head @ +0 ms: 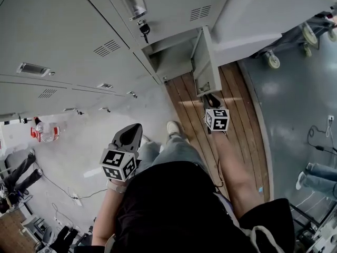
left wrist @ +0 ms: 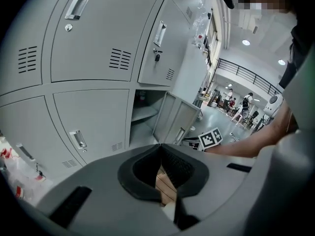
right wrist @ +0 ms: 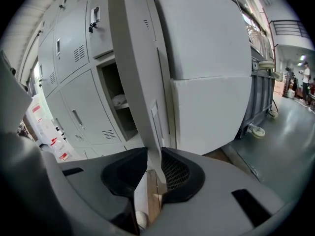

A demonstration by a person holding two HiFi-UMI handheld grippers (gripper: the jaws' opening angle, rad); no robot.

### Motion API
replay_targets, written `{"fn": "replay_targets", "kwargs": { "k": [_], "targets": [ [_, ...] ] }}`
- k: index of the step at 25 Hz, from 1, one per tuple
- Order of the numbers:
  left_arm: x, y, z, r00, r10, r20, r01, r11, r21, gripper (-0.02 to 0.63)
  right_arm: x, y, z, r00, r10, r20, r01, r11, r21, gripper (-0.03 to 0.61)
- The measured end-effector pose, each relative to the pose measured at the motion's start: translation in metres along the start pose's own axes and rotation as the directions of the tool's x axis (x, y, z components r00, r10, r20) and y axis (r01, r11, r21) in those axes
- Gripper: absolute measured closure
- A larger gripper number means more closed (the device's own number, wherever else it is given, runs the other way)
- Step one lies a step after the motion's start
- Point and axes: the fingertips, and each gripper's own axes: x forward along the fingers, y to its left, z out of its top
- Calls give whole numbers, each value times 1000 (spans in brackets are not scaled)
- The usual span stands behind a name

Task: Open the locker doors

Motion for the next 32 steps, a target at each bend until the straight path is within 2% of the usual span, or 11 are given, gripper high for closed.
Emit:
{"fn": "replay_targets", "kwargs": {
  "k": [13,19,27,32],
  "targets": [
    [12,-5,-1,1000,-17,-27,17,1000,10,595,-13,-79,7,985,-172,25,168,979,118,506],
    [12,-4,-2,1000,-12,-28,13,1000,2,595,-13,-106,12,975,-220,20,215,966,141,506],
    [8,3,0,1000,0,-13,0,1000,-3,595,-22,-112,18,963,-268,33,258,950,178,505],
    [6,11,7,1000,6,16,-6,1000,-10,595,-43,-95,33,965,-248,84,228,954,195,505]
  ]
}}
